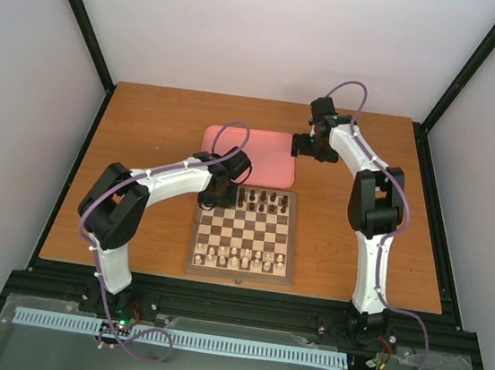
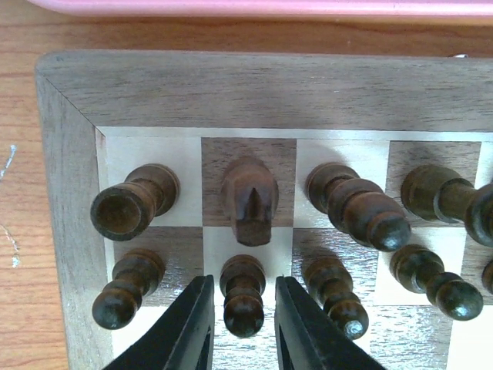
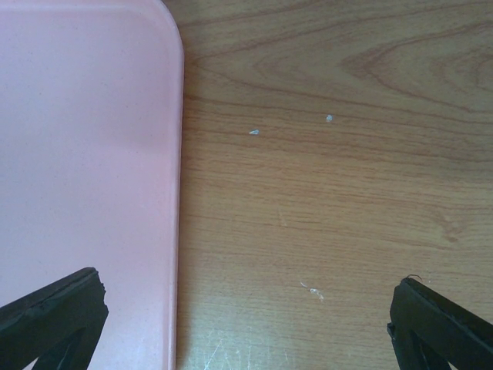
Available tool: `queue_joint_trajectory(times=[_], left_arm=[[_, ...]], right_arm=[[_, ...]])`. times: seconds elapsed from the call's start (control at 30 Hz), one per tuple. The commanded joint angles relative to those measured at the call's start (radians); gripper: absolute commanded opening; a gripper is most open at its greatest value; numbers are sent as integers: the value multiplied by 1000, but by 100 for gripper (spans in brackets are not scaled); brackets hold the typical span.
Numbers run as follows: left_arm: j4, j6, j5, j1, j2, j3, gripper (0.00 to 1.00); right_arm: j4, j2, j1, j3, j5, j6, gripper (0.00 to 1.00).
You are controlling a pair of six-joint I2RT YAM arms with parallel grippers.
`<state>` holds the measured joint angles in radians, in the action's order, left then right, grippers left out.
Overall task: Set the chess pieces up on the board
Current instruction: Adjust the chess piece on the chessboard.
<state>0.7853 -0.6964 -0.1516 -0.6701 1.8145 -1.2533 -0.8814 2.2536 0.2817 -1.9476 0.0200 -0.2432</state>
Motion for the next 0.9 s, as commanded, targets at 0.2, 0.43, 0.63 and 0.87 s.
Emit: queue_joint_trajectory(times=[0.2,0.43,0.63,0.87], left_arm=[[3,4,-3,-11,-18,-26,25],[13,11,-9,-10,-19,-48,25],[28,14,-16,-11,-25,-68,25],[57,17,-33,-11,-47,-82,25]], right_arm=[[7,-4,-8,4,8,7,100],[5,1,-7,-6,9,7,100],[3,2,-8,-15,12,6,100],[-3,-1,-8,-23,9,8,100]])
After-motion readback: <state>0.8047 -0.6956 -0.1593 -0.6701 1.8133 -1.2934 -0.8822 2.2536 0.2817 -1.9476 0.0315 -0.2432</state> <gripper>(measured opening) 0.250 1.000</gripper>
